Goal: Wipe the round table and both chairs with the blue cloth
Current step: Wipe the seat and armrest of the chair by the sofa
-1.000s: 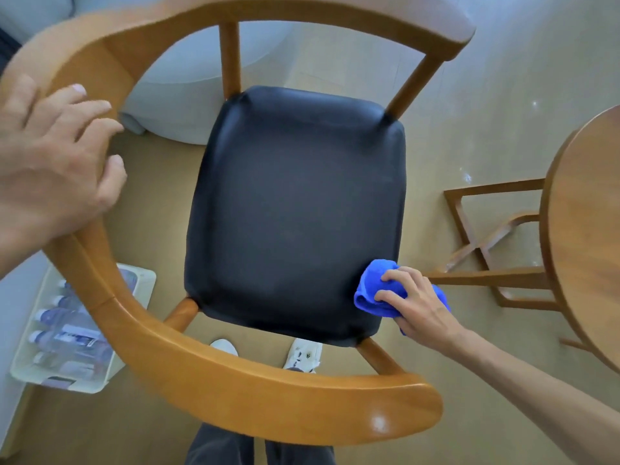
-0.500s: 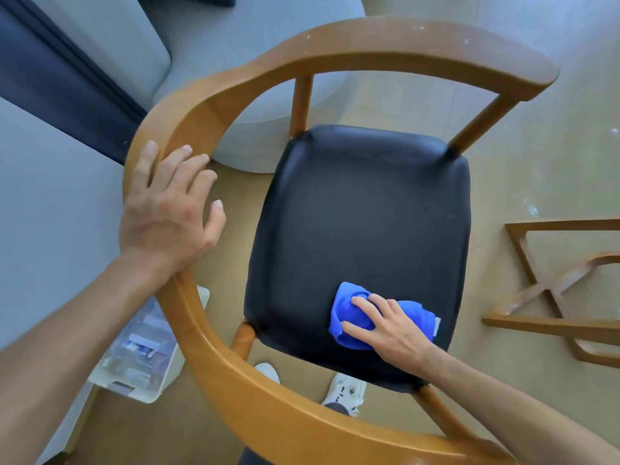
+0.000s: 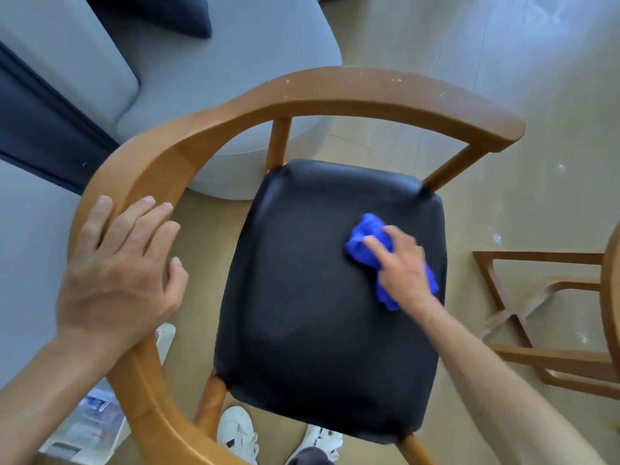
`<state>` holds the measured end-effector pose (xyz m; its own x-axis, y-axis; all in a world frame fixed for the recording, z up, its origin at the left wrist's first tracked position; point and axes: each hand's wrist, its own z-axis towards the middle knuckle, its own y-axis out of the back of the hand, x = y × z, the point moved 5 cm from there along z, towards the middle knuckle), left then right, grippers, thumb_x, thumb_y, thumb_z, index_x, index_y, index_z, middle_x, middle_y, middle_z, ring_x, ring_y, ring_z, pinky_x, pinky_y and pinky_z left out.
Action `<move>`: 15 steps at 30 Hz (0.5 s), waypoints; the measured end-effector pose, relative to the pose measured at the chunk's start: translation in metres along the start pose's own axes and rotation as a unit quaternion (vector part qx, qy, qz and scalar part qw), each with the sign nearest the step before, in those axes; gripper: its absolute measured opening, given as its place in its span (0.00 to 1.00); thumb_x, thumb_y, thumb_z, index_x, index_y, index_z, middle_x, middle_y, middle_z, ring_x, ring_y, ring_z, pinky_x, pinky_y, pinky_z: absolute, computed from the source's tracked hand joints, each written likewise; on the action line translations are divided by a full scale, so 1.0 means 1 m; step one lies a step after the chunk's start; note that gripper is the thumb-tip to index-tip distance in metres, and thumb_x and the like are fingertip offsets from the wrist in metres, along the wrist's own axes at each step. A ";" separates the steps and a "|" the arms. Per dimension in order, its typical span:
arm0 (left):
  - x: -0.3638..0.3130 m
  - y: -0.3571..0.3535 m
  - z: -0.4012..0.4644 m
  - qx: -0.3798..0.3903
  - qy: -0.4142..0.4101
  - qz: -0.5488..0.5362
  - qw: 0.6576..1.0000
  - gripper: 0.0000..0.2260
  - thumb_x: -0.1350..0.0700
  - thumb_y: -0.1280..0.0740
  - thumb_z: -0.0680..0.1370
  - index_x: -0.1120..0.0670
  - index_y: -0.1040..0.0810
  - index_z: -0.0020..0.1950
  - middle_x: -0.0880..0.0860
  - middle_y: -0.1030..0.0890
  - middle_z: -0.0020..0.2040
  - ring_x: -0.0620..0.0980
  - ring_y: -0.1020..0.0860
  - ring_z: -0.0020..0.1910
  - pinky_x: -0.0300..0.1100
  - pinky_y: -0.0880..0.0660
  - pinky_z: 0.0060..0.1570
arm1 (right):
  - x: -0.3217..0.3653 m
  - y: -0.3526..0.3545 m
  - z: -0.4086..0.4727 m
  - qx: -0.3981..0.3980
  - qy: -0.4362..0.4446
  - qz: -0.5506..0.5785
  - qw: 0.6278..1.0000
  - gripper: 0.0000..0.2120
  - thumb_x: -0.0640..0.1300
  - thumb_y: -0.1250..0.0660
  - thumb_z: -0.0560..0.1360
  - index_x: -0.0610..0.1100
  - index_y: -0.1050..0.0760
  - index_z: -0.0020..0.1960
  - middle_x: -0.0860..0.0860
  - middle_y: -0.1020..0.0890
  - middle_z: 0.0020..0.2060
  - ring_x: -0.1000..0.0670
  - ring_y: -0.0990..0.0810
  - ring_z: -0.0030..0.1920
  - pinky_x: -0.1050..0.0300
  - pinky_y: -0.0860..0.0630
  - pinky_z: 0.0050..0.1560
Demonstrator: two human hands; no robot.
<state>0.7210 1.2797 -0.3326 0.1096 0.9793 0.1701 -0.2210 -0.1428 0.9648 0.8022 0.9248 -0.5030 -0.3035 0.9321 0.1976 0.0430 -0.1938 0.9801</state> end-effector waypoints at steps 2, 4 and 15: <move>-0.001 0.001 0.000 0.001 -0.002 0.002 1.000 0.18 0.54 0.43 0.76 0.64 0.23 0.58 0.63 0.23 0.64 0.63 0.27 0.66 0.59 0.42 0.73 | -0.051 0.013 -0.015 0.001 -0.158 0.019 0.987 0.29 0.31 0.34 0.66 0.47 0.28 0.65 0.39 0.32 0.66 0.33 0.30 0.60 0.41 0.27 0.53; -0.001 0.003 0.000 0.002 0.001 0.003 1.000 0.18 0.55 0.42 0.76 0.64 0.23 0.57 0.63 0.23 0.64 0.62 0.27 0.66 0.59 0.41 0.72 | -0.058 0.016 -0.026 0.004 -0.241 0.034 0.970 0.27 0.37 0.31 0.70 0.47 0.31 0.68 0.41 0.35 0.69 0.34 0.33 0.63 0.40 0.29 0.56; -0.001 0.007 0.003 0.129 0.004 -0.023 0.991 0.22 0.49 0.45 0.76 0.60 0.20 0.61 0.61 0.26 0.68 0.62 0.30 0.69 0.62 0.42 0.72 | 0.087 -0.014 -0.077 0.015 -0.199 0.088 0.976 0.37 0.31 0.25 0.55 0.48 0.29 0.62 0.39 0.29 0.59 0.39 0.25 0.43 0.48 0.26 0.36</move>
<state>0.7221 1.2777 -0.3257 0.1069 0.9865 0.1240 0.0403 -0.1289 0.9908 0.7018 0.9848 -0.5006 0.1037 0.9317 0.3482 0.0903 -0.3574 0.9296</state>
